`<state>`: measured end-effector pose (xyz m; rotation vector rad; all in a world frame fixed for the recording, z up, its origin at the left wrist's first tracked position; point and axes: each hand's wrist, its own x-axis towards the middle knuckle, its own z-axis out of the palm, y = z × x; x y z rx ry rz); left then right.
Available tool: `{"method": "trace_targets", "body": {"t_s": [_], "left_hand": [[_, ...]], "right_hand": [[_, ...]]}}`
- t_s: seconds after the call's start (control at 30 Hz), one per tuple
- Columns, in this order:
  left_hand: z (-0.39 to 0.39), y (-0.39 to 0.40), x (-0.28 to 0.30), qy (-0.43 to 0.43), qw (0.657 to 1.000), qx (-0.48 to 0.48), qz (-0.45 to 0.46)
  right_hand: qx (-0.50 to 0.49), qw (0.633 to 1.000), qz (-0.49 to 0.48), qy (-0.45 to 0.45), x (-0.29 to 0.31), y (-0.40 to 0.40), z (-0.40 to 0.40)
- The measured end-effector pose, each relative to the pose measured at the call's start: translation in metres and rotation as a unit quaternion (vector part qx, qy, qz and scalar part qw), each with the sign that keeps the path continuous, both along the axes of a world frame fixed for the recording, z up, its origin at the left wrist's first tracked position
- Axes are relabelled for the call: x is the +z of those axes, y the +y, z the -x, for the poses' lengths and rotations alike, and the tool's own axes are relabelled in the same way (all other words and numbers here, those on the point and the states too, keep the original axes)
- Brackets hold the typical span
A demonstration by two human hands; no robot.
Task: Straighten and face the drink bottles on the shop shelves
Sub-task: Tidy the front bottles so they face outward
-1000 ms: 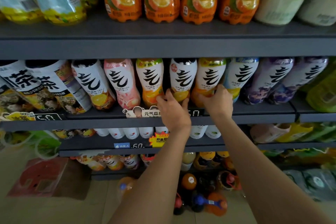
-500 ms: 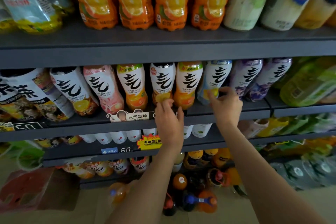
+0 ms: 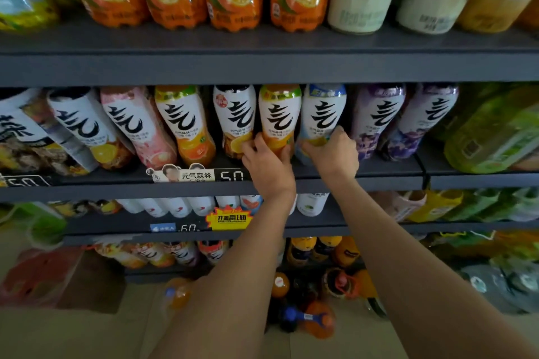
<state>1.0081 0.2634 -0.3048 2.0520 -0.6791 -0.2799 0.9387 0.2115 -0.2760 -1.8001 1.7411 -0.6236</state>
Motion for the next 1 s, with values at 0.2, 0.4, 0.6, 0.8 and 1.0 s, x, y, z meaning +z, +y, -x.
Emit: {"method": "trace_targets", "body": {"t_s": [0.2,0.4,0.6,0.8,1.0], "left_hand": [[-0.002,0.002,-0.005,-0.032,0.999,0.01,0.004],[0.003,0.016,-0.016,-0.041,0.998,0.037,0.033],[0.043,0.005,-0.012,-0.079,0.992,-0.08,0.053],[0.058,-0.023,-0.004,-0.019,0.999,-0.013,0.024],[0.063,-0.035,-0.004,-0.01,1.0,0.016,0.009]], "right_hand": [[0.023,0.999,-0.003,0.025,0.0,-0.001,0.005],[0.064,0.998,0.027,-0.011,-0.009,-0.002,0.029],[-0.085,0.992,0.072,-0.055,-0.007,-0.017,0.076],[-0.02,0.999,0.016,-0.024,-0.009,-0.046,0.077],[0.002,1.0,0.028,0.012,-0.012,-0.04,0.078]]}}
